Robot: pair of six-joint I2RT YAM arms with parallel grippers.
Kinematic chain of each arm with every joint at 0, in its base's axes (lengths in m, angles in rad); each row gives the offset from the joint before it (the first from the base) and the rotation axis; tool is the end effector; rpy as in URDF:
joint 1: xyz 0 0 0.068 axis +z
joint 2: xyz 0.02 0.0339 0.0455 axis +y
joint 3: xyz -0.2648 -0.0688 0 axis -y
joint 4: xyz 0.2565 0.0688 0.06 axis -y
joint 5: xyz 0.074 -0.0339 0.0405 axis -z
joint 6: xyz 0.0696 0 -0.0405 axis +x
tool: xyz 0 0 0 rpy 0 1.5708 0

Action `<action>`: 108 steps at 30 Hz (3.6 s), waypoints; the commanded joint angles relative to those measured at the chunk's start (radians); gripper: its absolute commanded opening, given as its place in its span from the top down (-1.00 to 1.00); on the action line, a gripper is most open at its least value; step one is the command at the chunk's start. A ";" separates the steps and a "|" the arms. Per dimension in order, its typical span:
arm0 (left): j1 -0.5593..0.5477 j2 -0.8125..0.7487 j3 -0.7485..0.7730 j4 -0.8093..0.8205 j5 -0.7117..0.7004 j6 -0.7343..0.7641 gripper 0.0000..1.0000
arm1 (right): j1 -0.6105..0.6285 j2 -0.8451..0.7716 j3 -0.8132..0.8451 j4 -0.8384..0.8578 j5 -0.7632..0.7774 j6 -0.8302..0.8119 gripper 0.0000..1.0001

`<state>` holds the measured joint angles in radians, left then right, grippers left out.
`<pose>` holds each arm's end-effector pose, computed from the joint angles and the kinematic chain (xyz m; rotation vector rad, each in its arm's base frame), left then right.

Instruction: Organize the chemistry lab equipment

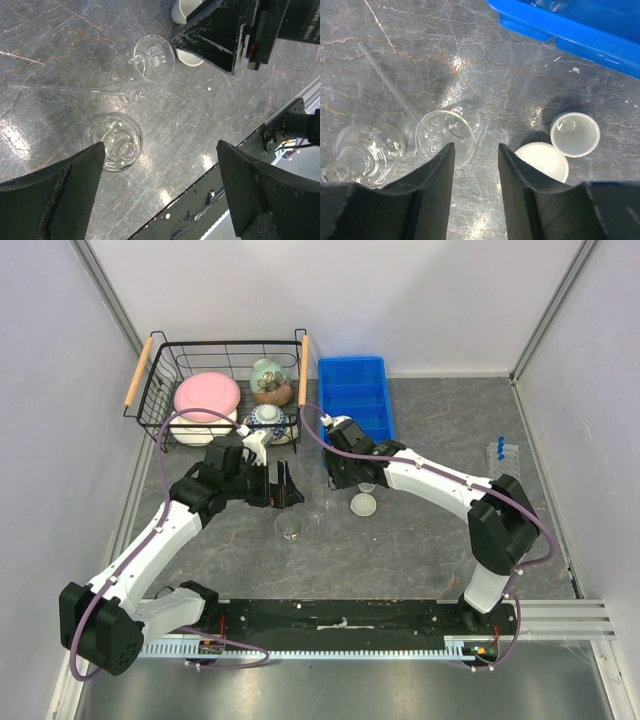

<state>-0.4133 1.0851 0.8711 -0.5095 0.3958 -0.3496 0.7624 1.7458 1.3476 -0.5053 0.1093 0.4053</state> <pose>0.2304 -0.1304 0.2603 0.2889 2.3559 -0.8368 0.3049 0.2807 0.2176 -0.3978 2.4714 0.3640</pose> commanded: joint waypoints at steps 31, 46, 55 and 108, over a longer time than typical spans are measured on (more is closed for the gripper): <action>0.007 -0.024 -0.004 0.043 0.026 0.021 -0.99 | 0.034 0.126 -0.004 0.068 0.013 0.035 1.00; 0.007 -0.022 -0.006 0.046 0.038 0.018 -0.99 | 0.018 -0.052 0.197 -0.157 0.228 -0.025 1.00; 0.007 -0.030 -0.009 0.046 0.035 0.021 -0.98 | -0.239 -0.060 0.234 -0.127 0.116 -0.042 1.00; 0.007 -0.025 -0.007 0.046 0.054 0.021 -0.98 | -0.377 0.360 0.421 -0.114 0.026 -0.099 0.43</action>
<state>-0.4133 1.0721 0.8623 -0.4980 0.4225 -0.3496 0.3840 2.0979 1.7199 -0.6182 0.1204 0.3168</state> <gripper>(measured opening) 0.992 0.277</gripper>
